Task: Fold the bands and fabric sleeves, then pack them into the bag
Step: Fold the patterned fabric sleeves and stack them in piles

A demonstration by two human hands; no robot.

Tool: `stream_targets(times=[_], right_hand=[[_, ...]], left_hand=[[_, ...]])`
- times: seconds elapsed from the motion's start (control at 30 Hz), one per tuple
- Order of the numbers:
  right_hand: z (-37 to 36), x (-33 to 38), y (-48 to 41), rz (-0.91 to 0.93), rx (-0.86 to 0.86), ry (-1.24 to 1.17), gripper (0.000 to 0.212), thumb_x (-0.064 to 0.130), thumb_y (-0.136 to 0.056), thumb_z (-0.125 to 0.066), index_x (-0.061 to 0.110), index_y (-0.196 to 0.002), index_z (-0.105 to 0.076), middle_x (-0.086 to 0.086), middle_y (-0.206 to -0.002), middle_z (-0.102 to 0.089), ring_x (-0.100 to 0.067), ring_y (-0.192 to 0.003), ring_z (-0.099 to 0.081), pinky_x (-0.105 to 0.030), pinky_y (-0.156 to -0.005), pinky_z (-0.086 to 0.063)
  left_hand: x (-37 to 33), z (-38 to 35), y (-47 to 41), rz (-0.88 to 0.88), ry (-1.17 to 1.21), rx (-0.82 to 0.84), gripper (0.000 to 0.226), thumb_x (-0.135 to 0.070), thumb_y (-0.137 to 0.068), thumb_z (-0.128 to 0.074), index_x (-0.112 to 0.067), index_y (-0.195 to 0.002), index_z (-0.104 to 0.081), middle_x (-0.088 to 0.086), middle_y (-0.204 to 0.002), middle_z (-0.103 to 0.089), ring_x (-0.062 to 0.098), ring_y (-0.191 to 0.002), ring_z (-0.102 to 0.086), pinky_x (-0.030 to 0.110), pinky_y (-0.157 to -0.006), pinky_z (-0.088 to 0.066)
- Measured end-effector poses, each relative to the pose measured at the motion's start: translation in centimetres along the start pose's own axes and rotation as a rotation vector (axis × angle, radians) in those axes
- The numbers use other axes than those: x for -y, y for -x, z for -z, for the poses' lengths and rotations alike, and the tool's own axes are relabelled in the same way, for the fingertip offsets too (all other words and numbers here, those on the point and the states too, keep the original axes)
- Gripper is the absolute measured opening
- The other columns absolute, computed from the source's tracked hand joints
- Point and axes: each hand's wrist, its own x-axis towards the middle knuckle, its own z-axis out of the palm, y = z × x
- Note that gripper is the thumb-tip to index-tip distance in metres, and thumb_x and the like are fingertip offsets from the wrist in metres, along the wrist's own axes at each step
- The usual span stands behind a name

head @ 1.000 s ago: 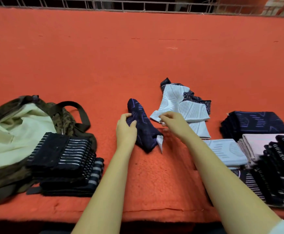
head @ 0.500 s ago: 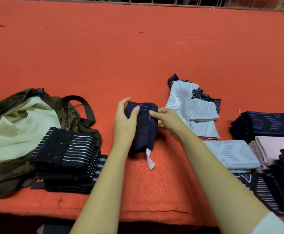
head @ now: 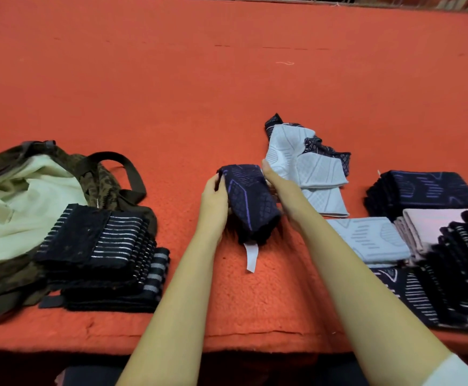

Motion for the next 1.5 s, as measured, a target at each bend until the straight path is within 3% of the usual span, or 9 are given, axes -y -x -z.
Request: stream_targets(times=[0.3,0.4,0.53,0.73,0.97,1.1,1.27,1.37,1.5], right_hand=[[-0.1,-0.4,0.8,0.059,-0.049,-0.053,0.024,0.017,-0.093,-0.057,-0.004,-0.1,-0.066,-0.022,-0.1,-0.067,-0.026,-0.083,-0.064,-0.039,-0.087,-0.051],[-0.4,-0.8,1.4,0.029,-0.061,-0.056,0.025,0.022,-0.094,-0.056,0.0,-0.096,-0.067,-0.018,-0.094,-0.069,-0.022,-0.079,-0.066,-0.032,-0.076,-0.053],[-0.6,-1.0,1.8,0.037,-0.099,-0.001,0.037,0.029,-0.095,-0.053,-0.004,-0.102,-0.066,-0.019,-0.101,-0.069,-0.026,-0.089,-0.066,-0.037,-0.086,-0.051],[0.0,-1.1,2.0,0.136,-0.29,0.084,0.039,0.021,-0.098,-0.046,0.014,-0.06,-0.051,-0.003,-0.064,-0.054,-0.013,-0.059,-0.047,-0.026,-0.054,-0.038],[-0.6,-0.8,2.9,0.329,-0.303,0.208,0.031,0.052,-0.085,-0.059,0.021,-0.086,-0.063,0.003,-0.089,-0.064,-0.007,-0.081,-0.058,-0.021,-0.074,-0.044],[-0.1,-0.4,2.7,0.322,-0.253,0.371,0.019,0.023,-0.085,-0.065,0.008,-0.073,-0.065,-0.002,-0.067,-0.06,-0.009,-0.062,-0.053,-0.028,-0.061,-0.041],[0.4,-0.5,1.6,0.104,-0.2,-0.204,0.012,0.009,-0.091,-0.056,0.004,-0.085,-0.065,-0.015,-0.087,-0.065,-0.021,-0.078,-0.061,-0.031,-0.073,-0.05],[0.4,-2.6,1.1,-0.019,-0.27,-0.219,0.012,0.01,-0.092,-0.056,0.006,-0.088,-0.066,-0.014,-0.092,-0.068,-0.024,-0.082,-0.065,-0.038,-0.081,-0.054],[1.0,-4.3,1.6,-0.081,-0.272,-0.22,0.011,0.015,-0.088,-0.064,0.005,-0.091,-0.068,-0.007,-0.077,-0.07,-0.018,-0.069,-0.067,-0.025,-0.061,-0.054]], left_hand=[[-0.2,-0.9,0.7,-0.057,-0.024,0.065,0.08,-0.025,-0.09,-0.063,-0.028,-0.15,-0.01,0.006,-0.14,-0.049,0.018,-0.123,-0.052,0.038,-0.105,-0.042],[0.1,-0.9,0.9,0.102,-0.08,0.037,0.099,-0.037,-0.082,-0.07,-0.028,-0.15,0.002,0.0,-0.137,-0.046,0.02,-0.12,-0.053,0.041,-0.103,-0.043],[0.4,-0.9,1.1,0.039,-0.012,0.033,0.092,-0.01,-0.079,-0.074,-0.019,-0.148,-0.014,0.004,-0.13,-0.053,0.018,-0.114,-0.057,0.035,-0.1,-0.046],[-1.0,0.5,0.2,-0.066,-0.114,0.1,0.1,0.002,-0.079,-0.07,-0.019,-0.152,-0.003,0.006,-0.086,-0.068,0.008,-0.073,-0.065,0.023,-0.077,-0.053],[-0.5,0.6,0.7,-0.114,-0.198,0.143,0.086,-0.002,-0.078,-0.073,-0.017,-0.146,-0.023,0.001,-0.071,-0.059,0.0,-0.058,-0.058,0.011,-0.061,-0.047],[-1.0,0.5,0.6,-0.21,-0.188,0.107,0.079,-0.001,-0.079,-0.072,-0.015,-0.144,-0.029,0.0,-0.069,-0.055,-0.004,-0.057,-0.055,0.01,-0.066,-0.046],[-1.1,1.8,-0.1,-0.255,-0.179,-0.035,0.081,-0.015,-0.072,-0.08,-0.023,-0.139,-0.034,-0.005,-0.078,-0.055,0.009,-0.071,-0.056,0.026,-0.076,-0.048],[-0.4,2.0,0.0,-0.031,-0.209,-0.034,0.082,-0.032,-0.078,-0.075,-0.015,-0.143,-0.029,0.003,-0.101,-0.06,0.013,-0.076,-0.058,0.025,-0.069,-0.048],[1.2,1.8,-0.2,0.212,-0.259,0.121,0.067,-0.043,-0.092,-0.055,-0.004,-0.142,-0.032,0.018,-0.124,-0.058,0.025,-0.098,-0.063,0.038,-0.085,-0.054]])
